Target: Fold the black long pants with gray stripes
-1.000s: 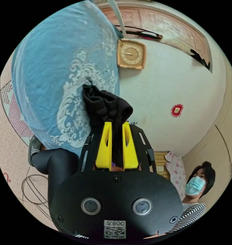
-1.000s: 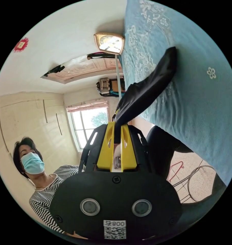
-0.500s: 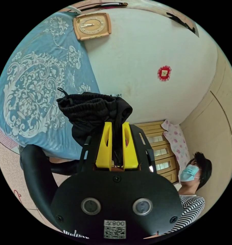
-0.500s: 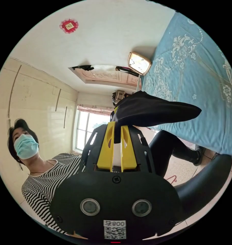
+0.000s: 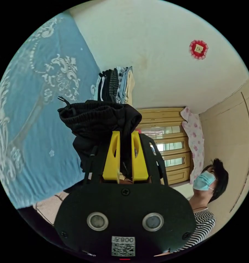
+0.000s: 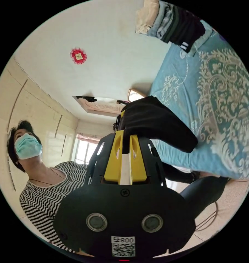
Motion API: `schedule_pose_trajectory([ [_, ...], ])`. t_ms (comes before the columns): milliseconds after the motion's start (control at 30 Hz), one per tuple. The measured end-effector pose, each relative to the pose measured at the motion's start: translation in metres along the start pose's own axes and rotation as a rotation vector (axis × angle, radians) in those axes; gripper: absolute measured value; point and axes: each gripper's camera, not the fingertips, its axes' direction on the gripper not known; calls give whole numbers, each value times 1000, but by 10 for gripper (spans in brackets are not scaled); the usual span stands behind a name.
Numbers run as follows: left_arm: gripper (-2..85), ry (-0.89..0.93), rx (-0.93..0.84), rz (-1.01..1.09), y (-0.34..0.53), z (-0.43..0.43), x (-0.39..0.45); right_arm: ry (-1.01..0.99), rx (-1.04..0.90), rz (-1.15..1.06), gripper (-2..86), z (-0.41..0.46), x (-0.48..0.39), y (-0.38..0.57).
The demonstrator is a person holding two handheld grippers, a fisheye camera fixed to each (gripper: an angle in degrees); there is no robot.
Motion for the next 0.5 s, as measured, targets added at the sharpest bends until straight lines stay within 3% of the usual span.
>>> schedule_pose_trajectory([
  [200,71,85,-144,54,-172,168,34,65,113,-46,5,-77,-33,-145],
  [500,72,183,-303,333,-411,409,237,185,278,-365,4,-192,-208,-381],
])
